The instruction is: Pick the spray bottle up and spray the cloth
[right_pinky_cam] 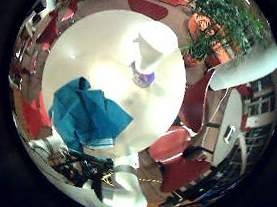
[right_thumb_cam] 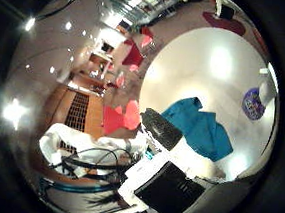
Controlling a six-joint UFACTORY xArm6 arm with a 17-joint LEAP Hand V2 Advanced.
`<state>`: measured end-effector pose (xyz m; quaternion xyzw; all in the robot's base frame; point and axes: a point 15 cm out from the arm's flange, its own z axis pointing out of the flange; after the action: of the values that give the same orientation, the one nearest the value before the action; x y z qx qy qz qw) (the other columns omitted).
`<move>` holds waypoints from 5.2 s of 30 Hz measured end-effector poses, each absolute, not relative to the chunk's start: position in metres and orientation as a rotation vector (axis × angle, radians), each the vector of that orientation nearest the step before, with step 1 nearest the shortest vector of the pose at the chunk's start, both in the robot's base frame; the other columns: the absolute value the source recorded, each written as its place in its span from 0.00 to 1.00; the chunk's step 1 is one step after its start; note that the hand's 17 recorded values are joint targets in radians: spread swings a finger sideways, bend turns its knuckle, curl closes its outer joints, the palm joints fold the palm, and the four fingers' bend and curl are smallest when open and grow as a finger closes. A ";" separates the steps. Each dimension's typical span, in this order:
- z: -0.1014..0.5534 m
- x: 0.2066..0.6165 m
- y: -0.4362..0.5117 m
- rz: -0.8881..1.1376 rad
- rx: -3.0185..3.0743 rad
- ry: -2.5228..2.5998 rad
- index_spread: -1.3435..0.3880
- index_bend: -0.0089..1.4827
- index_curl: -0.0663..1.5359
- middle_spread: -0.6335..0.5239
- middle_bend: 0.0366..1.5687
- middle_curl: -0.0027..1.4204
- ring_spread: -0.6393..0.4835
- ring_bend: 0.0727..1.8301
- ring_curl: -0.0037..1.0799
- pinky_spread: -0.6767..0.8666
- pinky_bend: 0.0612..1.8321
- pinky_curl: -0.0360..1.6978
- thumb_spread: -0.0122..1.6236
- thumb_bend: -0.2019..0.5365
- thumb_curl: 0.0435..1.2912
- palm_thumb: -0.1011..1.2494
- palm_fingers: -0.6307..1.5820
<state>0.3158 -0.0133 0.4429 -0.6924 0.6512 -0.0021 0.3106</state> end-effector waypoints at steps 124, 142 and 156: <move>0.379 0.367 -0.037 0.242 -1.721 1.711 0.68 0.82 0.53 0.46 0.90 0.51 0.38 0.74 0.72 0.33 0.60 0.75 0.61 0.25 0.53 0.83 0.79; 0.437 0.329 0.107 0.153 -2.559 1.804 0.68 0.83 0.51 0.46 0.90 0.49 0.37 0.73 0.73 0.32 0.55 0.83 0.62 0.26 0.53 0.83 0.80; 0.404 0.309 0.121 -0.173 -2.990 1.941 0.67 0.83 0.51 0.46 0.90 0.49 0.37 0.73 0.74 0.32 0.55 0.84 0.66 0.26 0.51 0.81 0.80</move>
<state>0.3092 0.1206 0.4042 -0.8187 0.5315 -0.0473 -0.2121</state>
